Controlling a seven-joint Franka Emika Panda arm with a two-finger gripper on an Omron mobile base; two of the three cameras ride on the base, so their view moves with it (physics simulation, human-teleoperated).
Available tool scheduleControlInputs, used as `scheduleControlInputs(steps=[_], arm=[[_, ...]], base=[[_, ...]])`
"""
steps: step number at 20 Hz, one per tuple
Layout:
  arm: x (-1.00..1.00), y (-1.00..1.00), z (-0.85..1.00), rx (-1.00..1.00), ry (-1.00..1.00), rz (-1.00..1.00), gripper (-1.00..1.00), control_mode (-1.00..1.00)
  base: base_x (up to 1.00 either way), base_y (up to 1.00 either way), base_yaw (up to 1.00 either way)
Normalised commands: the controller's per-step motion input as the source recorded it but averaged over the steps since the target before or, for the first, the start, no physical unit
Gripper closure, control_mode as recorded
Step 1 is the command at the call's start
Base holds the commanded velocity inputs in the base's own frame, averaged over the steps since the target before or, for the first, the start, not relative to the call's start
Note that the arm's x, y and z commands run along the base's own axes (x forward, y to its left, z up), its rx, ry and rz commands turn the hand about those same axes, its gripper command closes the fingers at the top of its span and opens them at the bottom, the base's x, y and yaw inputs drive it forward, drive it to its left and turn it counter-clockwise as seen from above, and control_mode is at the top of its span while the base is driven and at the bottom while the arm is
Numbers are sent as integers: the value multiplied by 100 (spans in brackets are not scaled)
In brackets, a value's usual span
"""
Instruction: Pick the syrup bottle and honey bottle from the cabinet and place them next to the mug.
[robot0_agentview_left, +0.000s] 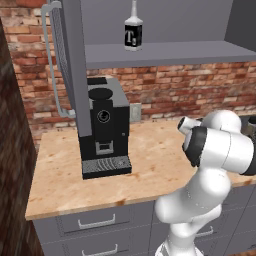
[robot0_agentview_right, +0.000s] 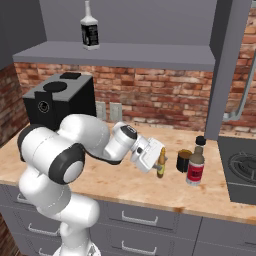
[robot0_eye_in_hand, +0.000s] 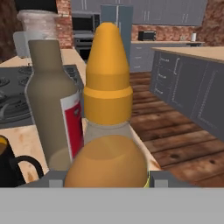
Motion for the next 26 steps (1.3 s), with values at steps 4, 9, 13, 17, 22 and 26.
scheduleControlInputs(steps=[4, 9, 13, 17, 22, 26], arm=[[14, 0, -14, -5, 0, 0, 100, -100], [7, 0, -9, -7, 0, 0, 100, -100], [0, 0, -4, -7, 0, 0, 100, -100], [0, 0, -7, -2, 0, 0, 100, -100], [0, 0, -1, 0, 0, 0, 100, -100], [0, 0, 0, 0, 0, 0, -100, -100]], base=[[0, 0, 0], [0, 0, 0], [0, 0, 0], [0, 0, 0], [0, 0, 0], [0, 0, 0]])
